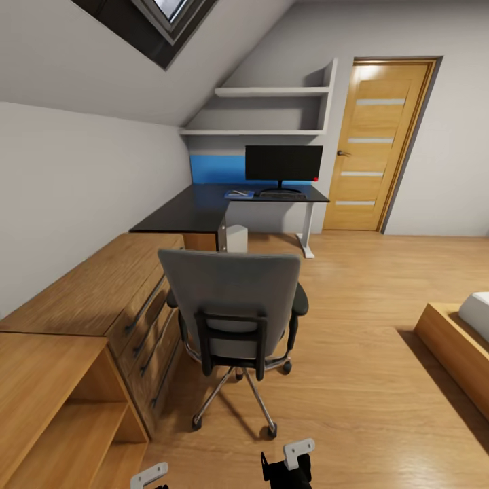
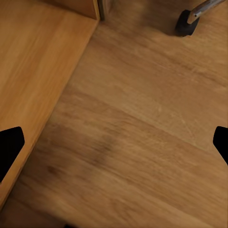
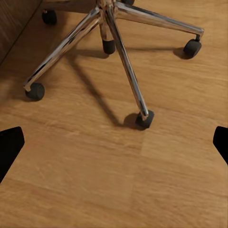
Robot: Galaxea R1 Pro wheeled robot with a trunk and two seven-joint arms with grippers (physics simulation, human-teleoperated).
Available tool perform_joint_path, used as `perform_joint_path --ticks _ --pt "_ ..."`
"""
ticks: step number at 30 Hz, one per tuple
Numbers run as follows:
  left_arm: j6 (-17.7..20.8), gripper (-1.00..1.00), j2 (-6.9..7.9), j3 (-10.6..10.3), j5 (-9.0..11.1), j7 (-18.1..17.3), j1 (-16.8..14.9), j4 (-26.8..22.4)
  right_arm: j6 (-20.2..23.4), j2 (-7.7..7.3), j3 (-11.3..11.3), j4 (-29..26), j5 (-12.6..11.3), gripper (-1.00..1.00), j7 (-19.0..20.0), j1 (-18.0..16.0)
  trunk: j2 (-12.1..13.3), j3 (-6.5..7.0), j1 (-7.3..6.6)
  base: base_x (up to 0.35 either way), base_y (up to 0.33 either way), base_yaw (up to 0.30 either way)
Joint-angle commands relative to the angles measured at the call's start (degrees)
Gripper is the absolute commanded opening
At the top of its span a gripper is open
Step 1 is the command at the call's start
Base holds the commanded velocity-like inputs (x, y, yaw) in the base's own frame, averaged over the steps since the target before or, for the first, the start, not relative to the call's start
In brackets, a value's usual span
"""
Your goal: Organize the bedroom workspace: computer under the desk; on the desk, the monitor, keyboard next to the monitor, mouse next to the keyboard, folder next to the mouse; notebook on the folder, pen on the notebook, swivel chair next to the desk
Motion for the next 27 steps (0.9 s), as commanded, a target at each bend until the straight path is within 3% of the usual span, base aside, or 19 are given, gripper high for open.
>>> perform_joint_path --ticks 1,13,14,17,27 --pt "-0.21 1.00 0.04 -0.51 0.55 0.32 -0.03 -0.12 -0.13 0.02 0.50 0.03 -0.28 1.00 -0.32 -0.02 -0.44 -0.24 0.22 0.000 0.000 0.018" --pt "0.15 1.00 -0.97 -0.72 0.50 0.34 -0.03 -0.19 -1.70 -0.05 0.50 -0.06 0.20 1.00 -0.32 -0.04 -5.25 -2.40 2.85 0.000 0.000 0.004" --pt "0.16 1.00 -1.61 -0.63 0.33 0.62 -0.22 -1.59 -2.82 -0.07 0.33 -0.55 0.11 1.00 -0.47 -0.07 -5.65 -2.58 3.07 0.000 0.000 0.000" --pt "0.27 1.00 -1.75 -0.61 0.24 0.69 -0.88 -3.10 -2.99 -0.11 0.24 -0.71 -0.03 1.00 -0.58 -0.20 -6.86 -3.12 3.73 0.000 0.000 0.000" --pt "3.49 1.00 -2.76 -0.59 0.02 0.88 -8.20 -5.59 -1.37 -0.07 0.07 -2.15 -0.32 1.00 -1.42 -4.13 -10.87 -4.91 5.93 0.000 0.000 0.000"
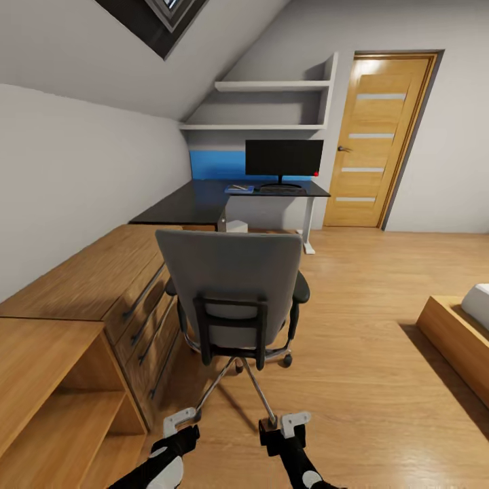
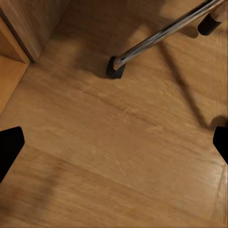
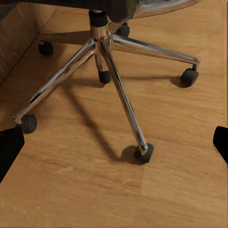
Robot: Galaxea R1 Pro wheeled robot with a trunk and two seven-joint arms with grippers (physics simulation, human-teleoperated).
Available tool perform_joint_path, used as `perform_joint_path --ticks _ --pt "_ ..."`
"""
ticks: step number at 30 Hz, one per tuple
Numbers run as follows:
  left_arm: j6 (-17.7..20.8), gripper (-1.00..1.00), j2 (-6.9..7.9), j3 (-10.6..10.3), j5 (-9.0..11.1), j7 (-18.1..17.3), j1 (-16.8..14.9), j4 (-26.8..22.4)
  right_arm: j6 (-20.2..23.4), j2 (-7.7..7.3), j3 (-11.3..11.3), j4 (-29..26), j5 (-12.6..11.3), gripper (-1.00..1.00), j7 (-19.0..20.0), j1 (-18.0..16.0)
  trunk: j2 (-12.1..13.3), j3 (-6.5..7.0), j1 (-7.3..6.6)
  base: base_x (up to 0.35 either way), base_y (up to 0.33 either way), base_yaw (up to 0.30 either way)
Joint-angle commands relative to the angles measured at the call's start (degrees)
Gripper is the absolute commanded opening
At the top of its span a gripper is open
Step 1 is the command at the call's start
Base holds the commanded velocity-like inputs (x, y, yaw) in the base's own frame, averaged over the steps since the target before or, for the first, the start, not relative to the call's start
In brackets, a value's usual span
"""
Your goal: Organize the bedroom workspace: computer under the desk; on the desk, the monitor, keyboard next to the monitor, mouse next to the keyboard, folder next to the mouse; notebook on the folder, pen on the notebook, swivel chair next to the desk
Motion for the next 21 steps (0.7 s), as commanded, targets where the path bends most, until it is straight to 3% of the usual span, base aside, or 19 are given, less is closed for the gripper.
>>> perform_joint_path --ticks 1,10,21 --pt "0.13 1.00 -0.03 -0.48 0.63 0.31 -0.78 -0.06 0.35 0.01 0.49 -0.05 -0.21 1.00 -0.50 -0.54 -0.44 -0.24 0.22 0.000 0.000 0.000" --pt "3.60 1.00 -0.24 -0.48 0.69 0.38 -9.13 -0.10 6.49 -0.16 0.44 -1.80 -0.25 1.00 -0.90 -6.88 -4.05 -1.86 2.19 0.000 0.000 0.000" --pt "6.26 1.00 -0.48 -0.44 0.74 0.27 -12.28 -0.05 10.63 -0.91 -0.41 -3.46 -1.87 1.00 -0.77 -10.90 -8.46 -3.83 4.61 0.000 0.000 0.000"
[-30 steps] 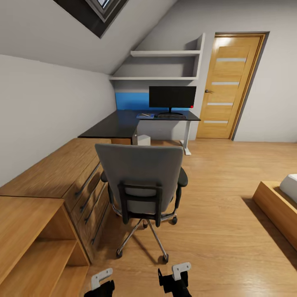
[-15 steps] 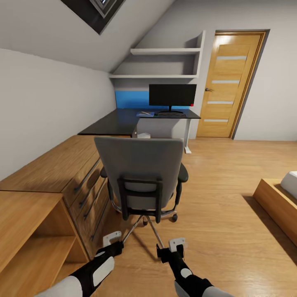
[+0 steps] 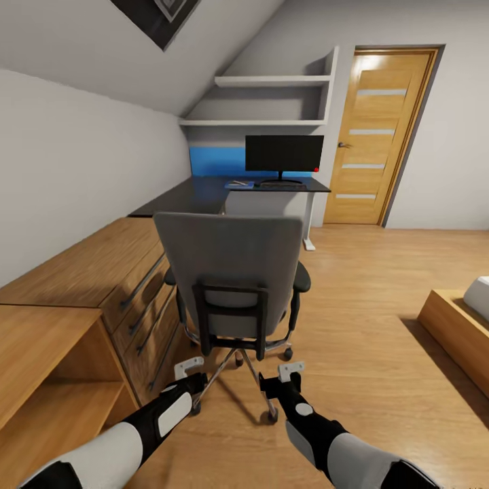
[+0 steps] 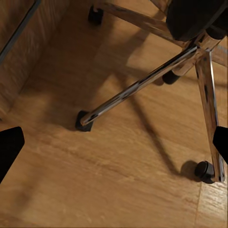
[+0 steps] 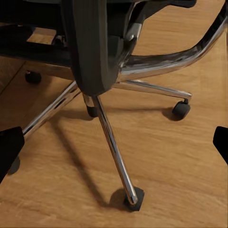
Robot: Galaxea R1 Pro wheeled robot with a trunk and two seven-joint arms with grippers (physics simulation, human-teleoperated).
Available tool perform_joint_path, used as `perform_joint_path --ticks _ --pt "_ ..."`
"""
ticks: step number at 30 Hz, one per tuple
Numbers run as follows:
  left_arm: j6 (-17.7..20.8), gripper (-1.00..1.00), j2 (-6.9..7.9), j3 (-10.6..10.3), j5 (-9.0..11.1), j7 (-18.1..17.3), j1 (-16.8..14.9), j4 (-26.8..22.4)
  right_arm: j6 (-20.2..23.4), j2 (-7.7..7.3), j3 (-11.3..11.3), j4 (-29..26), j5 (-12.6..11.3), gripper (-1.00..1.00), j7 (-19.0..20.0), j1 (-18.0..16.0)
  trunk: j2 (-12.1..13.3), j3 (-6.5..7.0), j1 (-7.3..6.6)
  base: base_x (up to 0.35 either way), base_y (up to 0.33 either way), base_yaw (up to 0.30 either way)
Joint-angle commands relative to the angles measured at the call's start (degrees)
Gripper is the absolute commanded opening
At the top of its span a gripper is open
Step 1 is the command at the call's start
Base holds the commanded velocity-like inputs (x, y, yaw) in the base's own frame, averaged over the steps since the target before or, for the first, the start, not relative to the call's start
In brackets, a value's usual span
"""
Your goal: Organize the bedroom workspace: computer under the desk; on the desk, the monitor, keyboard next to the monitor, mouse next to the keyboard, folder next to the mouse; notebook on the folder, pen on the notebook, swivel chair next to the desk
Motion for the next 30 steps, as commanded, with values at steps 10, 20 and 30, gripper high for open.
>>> perform_joint_path --ticks 10,20,30 --pt "-0.13 1.00 -0.07 -0.10 0.53 -0.16 -0.34 0.38 -6.73 -0.21 -0.64 0.21 -3.15 1.00 -0.47 -0.42 -4.05 -1.85 2.19 0.000 0.000 0.000" --pt "-0.16 1.00 -0.07 -0.27 0.46 -0.18 -0.35 0.39 -4.56 0.24 -0.58 -0.15 -3.28 1.00 -1.18 -0.49 -8.06 -3.65 4.39 0.000 0.000 0.000" --pt "-0.16 1.00 -0.13 -0.42 0.29 -0.18 -0.35 0.39 8.51 -0.02 -2.13 -10.08 -3.18 1.00 -4.57 -1.00 -12.07 -5.45 6.59 0.000 0.000 0.000"
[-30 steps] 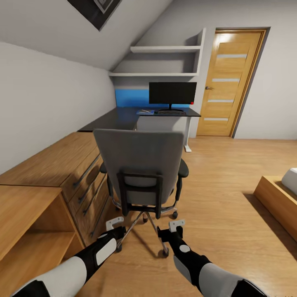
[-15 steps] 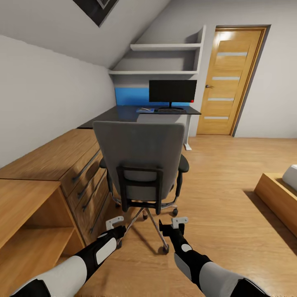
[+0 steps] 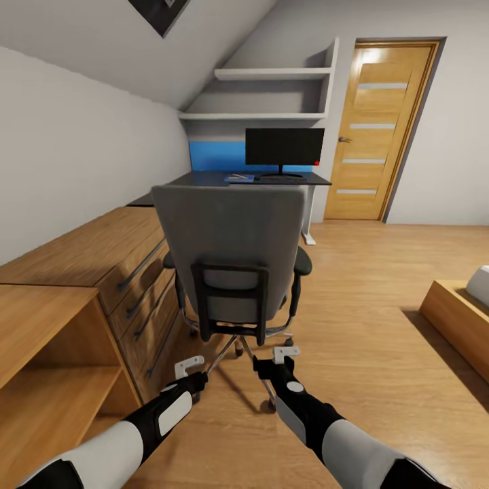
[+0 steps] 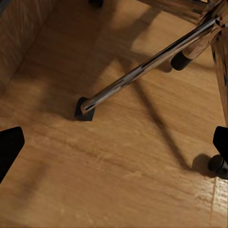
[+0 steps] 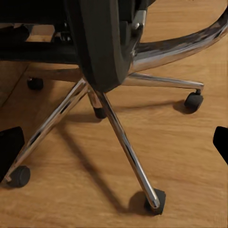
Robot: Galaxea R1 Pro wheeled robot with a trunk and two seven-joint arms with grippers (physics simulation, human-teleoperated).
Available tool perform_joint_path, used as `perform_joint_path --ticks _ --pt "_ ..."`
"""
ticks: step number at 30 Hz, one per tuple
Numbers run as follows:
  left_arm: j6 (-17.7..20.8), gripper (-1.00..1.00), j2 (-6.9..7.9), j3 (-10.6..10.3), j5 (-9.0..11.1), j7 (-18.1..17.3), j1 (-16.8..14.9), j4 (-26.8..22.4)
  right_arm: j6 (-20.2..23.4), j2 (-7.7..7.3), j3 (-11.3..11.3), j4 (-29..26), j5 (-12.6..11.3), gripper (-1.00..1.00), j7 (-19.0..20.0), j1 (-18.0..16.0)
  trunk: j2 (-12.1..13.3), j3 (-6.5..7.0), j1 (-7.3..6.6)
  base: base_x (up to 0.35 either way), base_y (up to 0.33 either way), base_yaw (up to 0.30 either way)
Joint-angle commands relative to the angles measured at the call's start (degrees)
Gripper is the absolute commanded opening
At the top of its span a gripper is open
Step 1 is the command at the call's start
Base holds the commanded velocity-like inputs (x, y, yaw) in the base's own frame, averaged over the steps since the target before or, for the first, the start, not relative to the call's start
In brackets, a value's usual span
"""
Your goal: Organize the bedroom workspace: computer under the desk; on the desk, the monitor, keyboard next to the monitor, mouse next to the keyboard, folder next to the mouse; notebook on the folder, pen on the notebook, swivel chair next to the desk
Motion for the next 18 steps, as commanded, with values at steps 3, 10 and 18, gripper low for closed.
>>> perform_joint_path --ticks 3,10,18 --pt "0.01 1.00 0.10 -0.49 0.24 0.43 -0.06 -0.09 -5.32 -0.06 -0.09 -0.20 0.01 1.00 -0.53 -0.03 -1.24 -0.60 0.65 0.000 0.000 0.000" --pt "-0.31 1.00 0.19 -0.49 0.36 0.43 -0.06 0.08 -9.19 -0.12 -0.14 0.99 0.16 1.00 -0.51 -0.02 -2.04 -0.96 1.09 0.000 0.000 0.000" --pt "-2.76 1.00 0.20 -0.55 0.30 0.43 -0.06 1.58 -9.61 -0.05 -0.06 2.30 0.19 1.00 -0.43 -0.02 -2.04 -0.96 1.09 0.047 0.000 0.000"
